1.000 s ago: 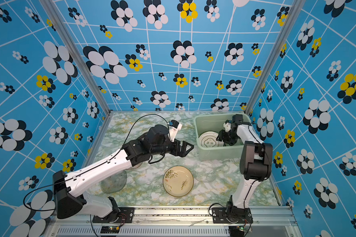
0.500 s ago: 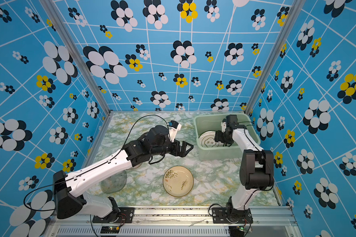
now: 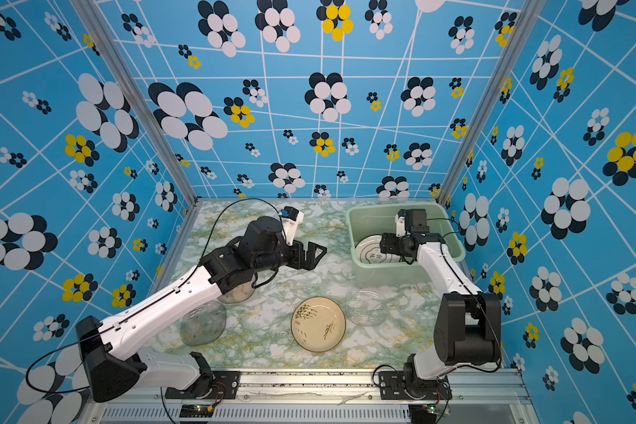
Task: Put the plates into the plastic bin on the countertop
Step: 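Lower the plate flat onto the stacked plates with the right gripper, then open and lift the right gripper out while the left nears the beige plate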
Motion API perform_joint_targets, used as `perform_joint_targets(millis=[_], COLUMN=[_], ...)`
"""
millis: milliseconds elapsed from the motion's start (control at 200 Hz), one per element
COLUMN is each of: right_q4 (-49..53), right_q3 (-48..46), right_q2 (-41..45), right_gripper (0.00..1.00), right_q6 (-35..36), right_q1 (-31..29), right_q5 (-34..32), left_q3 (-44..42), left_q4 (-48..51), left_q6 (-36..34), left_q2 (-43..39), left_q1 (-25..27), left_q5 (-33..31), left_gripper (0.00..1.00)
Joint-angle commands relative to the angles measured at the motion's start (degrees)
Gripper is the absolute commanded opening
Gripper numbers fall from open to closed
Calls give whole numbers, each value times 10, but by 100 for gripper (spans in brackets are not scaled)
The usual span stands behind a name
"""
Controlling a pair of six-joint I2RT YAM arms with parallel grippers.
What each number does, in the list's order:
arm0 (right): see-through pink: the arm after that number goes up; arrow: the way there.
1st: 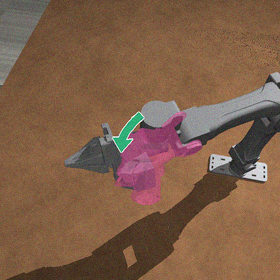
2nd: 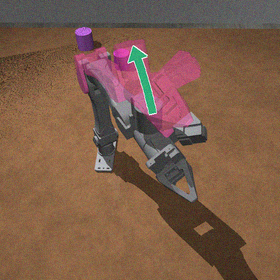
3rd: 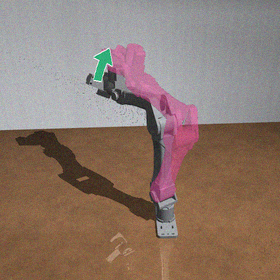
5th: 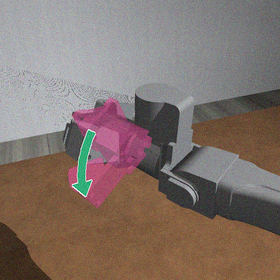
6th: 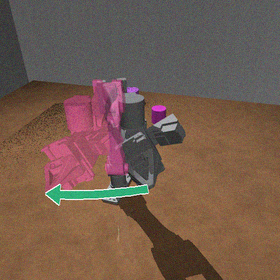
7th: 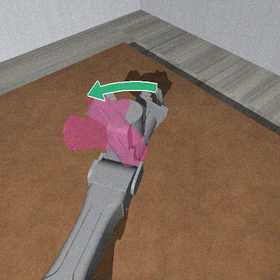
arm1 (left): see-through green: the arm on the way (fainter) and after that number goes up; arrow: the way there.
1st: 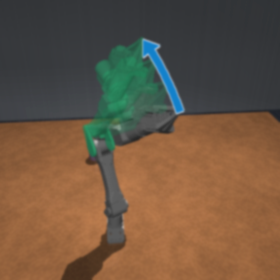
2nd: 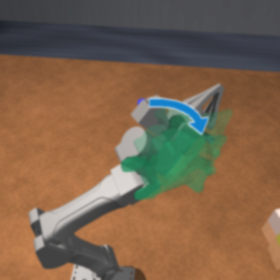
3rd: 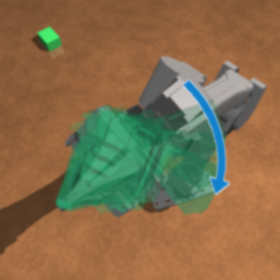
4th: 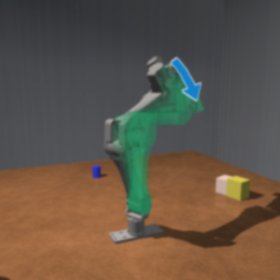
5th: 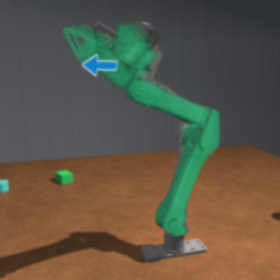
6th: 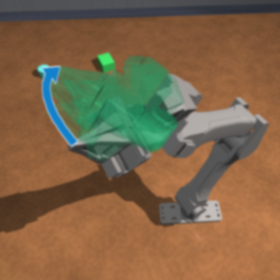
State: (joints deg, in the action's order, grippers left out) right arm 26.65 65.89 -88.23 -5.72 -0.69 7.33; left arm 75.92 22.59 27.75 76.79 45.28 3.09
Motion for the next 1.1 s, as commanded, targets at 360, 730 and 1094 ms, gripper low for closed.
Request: perform_joint_targets(millis=[360,730,1094], right_q4=[-13,-18,83], right_q3=[5,57,33], right_q2=[-18,134,276], right_gripper=[78,76,73], right_q6=[5,-33,-180], right_q1=[-5,-5,-109], right_q5=[-36,-31,59], left_q3=[-18,-37,-104], left_q4=[36,66,150], left_q6=[-26,-79,76], left_q2=[-57,-176,-289], left_q1=[-75,-153,-274], left_q5=[-23,-74,116], left_gripper=[99,99,99])
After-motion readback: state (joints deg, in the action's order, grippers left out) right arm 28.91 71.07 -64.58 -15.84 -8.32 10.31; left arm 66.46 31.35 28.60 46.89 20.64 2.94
